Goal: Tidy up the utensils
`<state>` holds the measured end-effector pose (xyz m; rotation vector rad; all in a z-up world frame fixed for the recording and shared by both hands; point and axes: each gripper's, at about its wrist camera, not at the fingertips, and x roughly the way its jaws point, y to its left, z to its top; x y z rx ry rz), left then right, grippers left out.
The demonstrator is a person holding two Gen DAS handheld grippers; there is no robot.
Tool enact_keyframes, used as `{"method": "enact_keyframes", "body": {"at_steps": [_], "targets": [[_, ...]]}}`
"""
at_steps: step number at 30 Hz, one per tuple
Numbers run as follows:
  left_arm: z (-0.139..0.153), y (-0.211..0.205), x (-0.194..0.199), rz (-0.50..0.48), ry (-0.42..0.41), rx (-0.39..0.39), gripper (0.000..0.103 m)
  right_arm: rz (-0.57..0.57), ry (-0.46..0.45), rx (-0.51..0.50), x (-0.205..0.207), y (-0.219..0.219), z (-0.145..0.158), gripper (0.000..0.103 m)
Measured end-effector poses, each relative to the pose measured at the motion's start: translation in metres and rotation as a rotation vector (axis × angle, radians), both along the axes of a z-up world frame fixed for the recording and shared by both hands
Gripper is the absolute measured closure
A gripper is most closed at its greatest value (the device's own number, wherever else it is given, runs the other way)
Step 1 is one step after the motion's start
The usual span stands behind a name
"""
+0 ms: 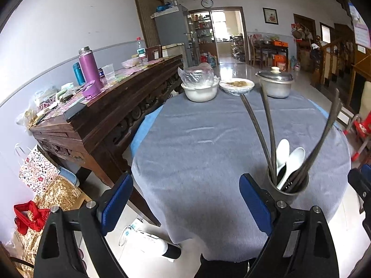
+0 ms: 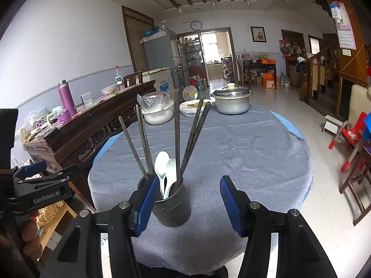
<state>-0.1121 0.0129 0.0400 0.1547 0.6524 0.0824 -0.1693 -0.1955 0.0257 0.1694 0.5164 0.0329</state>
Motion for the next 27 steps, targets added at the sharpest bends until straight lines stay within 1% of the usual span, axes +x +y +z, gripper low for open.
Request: {"method": "enact_keyframes", "body": {"at_steps": [7, 18, 27], "targets": [[-0.002, 0.002, -0.002, -0.034, 0.004, -0.039, 0.010, -0.007, 0.000, 0.015, 0.000, 0.000, 0.000, 0.044], [-0.004, 0.013, 0.005, -0.012, 0.006, -0.056, 0.010, 0.002, -0.021, -0.008, 0.000, 0.011, 0.013, 0.044], [-0.007, 0.021, 0.004, -0.010, 0.008, -0.073, 0.010, 0.010, -0.006, -0.017, 0.002, 0.019, 0.010, 0.044]]}}
